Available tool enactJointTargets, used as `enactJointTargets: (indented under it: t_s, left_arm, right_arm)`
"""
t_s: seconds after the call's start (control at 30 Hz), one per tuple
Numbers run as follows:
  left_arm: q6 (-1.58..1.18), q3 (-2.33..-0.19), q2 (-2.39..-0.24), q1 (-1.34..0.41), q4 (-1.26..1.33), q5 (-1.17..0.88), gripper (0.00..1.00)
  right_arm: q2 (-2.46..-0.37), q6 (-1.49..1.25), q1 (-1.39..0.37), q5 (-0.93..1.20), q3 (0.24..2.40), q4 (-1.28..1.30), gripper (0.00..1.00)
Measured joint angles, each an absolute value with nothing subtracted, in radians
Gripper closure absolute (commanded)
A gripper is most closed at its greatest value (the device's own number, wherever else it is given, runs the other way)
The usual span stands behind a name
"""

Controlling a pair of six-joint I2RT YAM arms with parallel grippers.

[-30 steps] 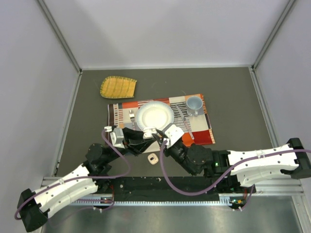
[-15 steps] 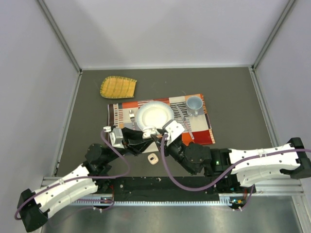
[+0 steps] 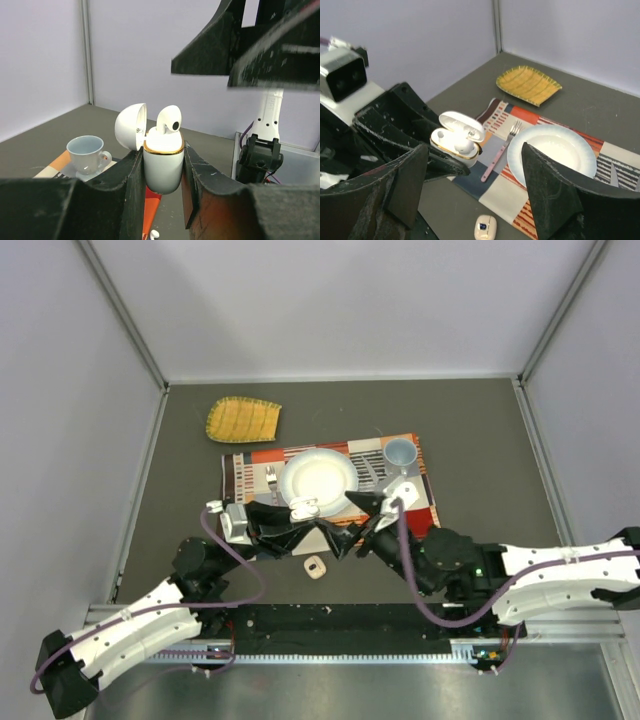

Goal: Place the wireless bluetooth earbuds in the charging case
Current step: Adjust the right earbud in the right side groove of the charging case.

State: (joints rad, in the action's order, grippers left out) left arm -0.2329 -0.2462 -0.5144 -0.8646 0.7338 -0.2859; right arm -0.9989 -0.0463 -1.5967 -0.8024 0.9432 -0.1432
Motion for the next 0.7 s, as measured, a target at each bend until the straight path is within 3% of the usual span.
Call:
enactJointTargets:
  t_s: [0.23, 0.3, 0.57, 0.7]
  left_arm:
    - [-0.233, -0.246, -0.506, -0.865, 0.733, -0.276, 1.00]
    - [-0.232, -0.246, -0.504, -0.865, 0.733, -0.275, 1.00]
    - [-0.232, -0.247, -0.504, -0.865, 0.733, -0.275, 1.00]
    - [-0.232, -0.247, -0.504, -0.865, 0.732, -0.275, 1.00]
  right_arm:
    - [-0.862, -0.075, -1.580, -0.828, 0.896, -0.202, 0.23]
    - [-0.848, -0.108, -1.563, -0.841, 0.897, -0.191, 0.33]
    - [-0.912, -0.208, -1.533, -0.801, 0.916, -0.066, 0.54]
    - [-0.956, -0.241, -1.533, -0.754, 0.934, -0.034, 0.59]
